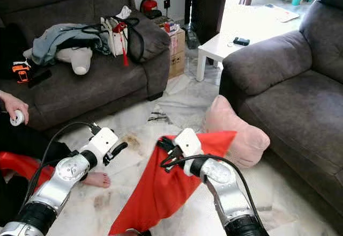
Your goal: Move the pillow to the sofa from floor
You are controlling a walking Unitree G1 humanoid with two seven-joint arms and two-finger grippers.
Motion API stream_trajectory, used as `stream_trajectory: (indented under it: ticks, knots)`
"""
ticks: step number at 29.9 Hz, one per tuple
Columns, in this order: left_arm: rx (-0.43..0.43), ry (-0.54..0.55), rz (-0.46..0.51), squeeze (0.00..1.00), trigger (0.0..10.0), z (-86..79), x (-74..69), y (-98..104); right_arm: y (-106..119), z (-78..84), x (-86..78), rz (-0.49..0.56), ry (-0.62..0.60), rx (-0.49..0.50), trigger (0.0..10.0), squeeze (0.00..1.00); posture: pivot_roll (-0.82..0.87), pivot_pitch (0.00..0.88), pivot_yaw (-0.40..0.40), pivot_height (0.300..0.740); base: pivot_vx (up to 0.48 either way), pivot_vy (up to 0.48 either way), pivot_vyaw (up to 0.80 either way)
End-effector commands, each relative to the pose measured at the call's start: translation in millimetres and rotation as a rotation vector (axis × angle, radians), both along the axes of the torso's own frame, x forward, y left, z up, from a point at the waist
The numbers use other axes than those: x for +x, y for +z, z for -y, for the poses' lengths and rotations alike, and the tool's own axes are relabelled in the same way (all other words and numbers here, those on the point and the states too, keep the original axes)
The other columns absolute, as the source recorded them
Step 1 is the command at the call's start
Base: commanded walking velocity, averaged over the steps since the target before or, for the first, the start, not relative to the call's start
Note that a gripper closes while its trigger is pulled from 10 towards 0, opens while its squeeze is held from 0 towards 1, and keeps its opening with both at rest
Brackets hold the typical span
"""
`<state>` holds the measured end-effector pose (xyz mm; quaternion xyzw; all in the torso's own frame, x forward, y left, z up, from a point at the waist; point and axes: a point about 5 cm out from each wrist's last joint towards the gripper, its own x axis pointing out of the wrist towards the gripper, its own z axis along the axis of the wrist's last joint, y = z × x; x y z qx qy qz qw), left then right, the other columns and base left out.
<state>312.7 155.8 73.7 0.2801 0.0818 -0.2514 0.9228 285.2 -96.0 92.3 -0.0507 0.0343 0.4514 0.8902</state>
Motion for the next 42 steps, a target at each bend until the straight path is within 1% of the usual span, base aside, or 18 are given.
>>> stream_trajectory:
  ticks: [1, 5, 8, 13, 15, 17, 19, 22, 23, 24, 27, 30, 31, 32, 38, 40, 41, 42]
  knots:
    - [0.021, -0.006, -0.030, 0.00, 10.0, -3.3, -3.2, -7, 31, -10.4, 1.4, 0.121, 0.053, 0.091, 10.0, 0.00, -0.02, 0.039, 0.041, 0.739, 0.000, 0.000, 0.00]
    - [-0.010, -0.008, -0.017, 0.00, 10.0, -3.7, -0.6, 0, 34, -13.2, -4.4, 0.114, 0.107, 0.114, 10.0, 0.00, -0.03, 0.039, 0.041, 0.739, 0.000, 0.000, 0.00]
    - [-0.020, -0.014, -0.009, 0.00, 10.0, -4.1, 1.7, 6, 32, -12.8, -6.0, 0.107, 0.118, 0.097, 10.0, 0.00, -0.02, 0.039, 0.040, 0.739, 0.000, 0.000, 0.00]
    - [0.047, 0.012, -0.001, 0.00, 10.0, -15.2, 5.4, 10, 32, -17.8, -9.1, 0.091, 0.149, 0.114, 10.0, 0.00, -0.02, 0.035, 0.039, 0.739, 0.000, 0.000, 0.00]
    - [0.102, 0.066, 0.009, 0.00, 10.0, -23.3, 7.8, 9, 34, -22.8, -10.2, 0.100, 0.164, 0.125, 10.0, 0.00, -0.02, 0.035, 0.038, 0.739, 0.000, 0.000, 0.00]
    - [0.101, 0.101, 0.012, 0.00, 10.0, -26.6, 9.3, 10, 35, -25.6, -10.6, 0.101, 0.170, 0.132, 10.0, 0.00, -0.02, 0.033, 0.036, 0.739, 0.000, 0.000, 0.00]
    - [0.045, 0.085, -0.012, 0.00, 10.0, -22.3, 8.4, 11, 36, -28.3, -11.4, 0.103, 0.181, 0.131, 10.0, 0.00, -0.02, 0.032, 0.036, 0.739, 0.000, 0.000, 0.00]
    - [-0.201, -0.074, -0.188, 0.00, 10.0, -1.1, -4.8, 8, 39, -30.6, -11.9, 0.110, 0.193, 0.139, 10.0, 0.00, -0.02, 0.028, 0.034, 0.739, 0.000, 0.000, 0.00]
    - [-0.238, -0.107, -0.225, 0.00, 10.0, 1.9, -8.1, 8, 40, -30.7, -11.8, 0.112, 0.195, 0.140, 10.0, 0.00, -0.02, 0.026, 0.034, 0.739, 0.000, 0.000, 0.00]
    - [-0.242, -0.140, -0.268, 0.00, 10.0, 2.9, -12.5, 5, 42, -31.0, -11.2, 0.120, 0.195, 0.141, 10.0, 0.00, -0.02, 0.027, 0.036, 0.739, 0.000, 0.000, 0.00]
    - [-0.204, -0.154, -0.340, 0.00, 10.0, -1.5, -19.1, -6, 48, -32.4, -10.4, 0.142, 0.199, 0.151, 10.0, 0.00, -0.02, 0.025, 0.038, 0.739, 0.000, 0.000, 0.00]
    - [-0.097, -0.084, -0.353, 0.00, 10.0, -14.6, -19.0, -21, 56, -35.5, -8.5, 0.172, 0.184, 0.166, 10.0, 0.00, -0.03, 0.028, 0.040, 0.739, 0.000, 0.000, 0.00]
    - [-0.045, -0.025, -0.352, 0.00, 10.0, -22.3, -17.7, -28, 59, -37.6, -6.6, 0.190, 0.164, 0.173, 10.0, 0.00, -0.03, 0.029, 0.038, 0.739, 0.000, 0.000, 0.00]
    - [-0.031, 0.028, -0.342, 0.00, 10.0, -26.6, -16.0, -31, 61, -39.9, -4.8, 0.200, 0.146, 0.177, 10.0, 0.00, -0.02, 0.031, 0.036, 0.739, 0.000, 0.000, 0.00]
    - [-0.016, 0.107, -0.325, 0.00, 10.0, -29.3, -14.4, -33, 63, -45.4, -5.3, 0.204, 0.151, 0.187, 10.0, 0.00, -0.03, 0.037, 0.033, 0.739, 0.000, 0.000, 0.00]
    - [-0.051, 0.088, -0.302, 0.00, 10.0, -26.0, -12.5, -28, 65, -47.7, -5.9, 0.208, 0.156, 0.191, 10.0, 0.00, -0.03, 0.037, 0.030, 0.739, 0.000, 0.000, 0.00]
    - [-0.106, 0.058, -0.288, 0.00, 10.0, -21.8, -11.0, -22, 65, -48.0, -6.1, 0.208, 0.156, 0.193, 10.0, 0.00, -0.02, 0.039, 0.028, 0.739, 0.000, 0.000, 0.00]
    - [-0.106, 0.058, -0.288, 0.00, 10.0, -21.8, -11.0, -22, 65, -48.0, -6.1, 0.208, 0.156, 0.193, 10.0, 0.00, -0.02, 0.039, 0.028, 0.739, 0.000, 0.000, 0.00]
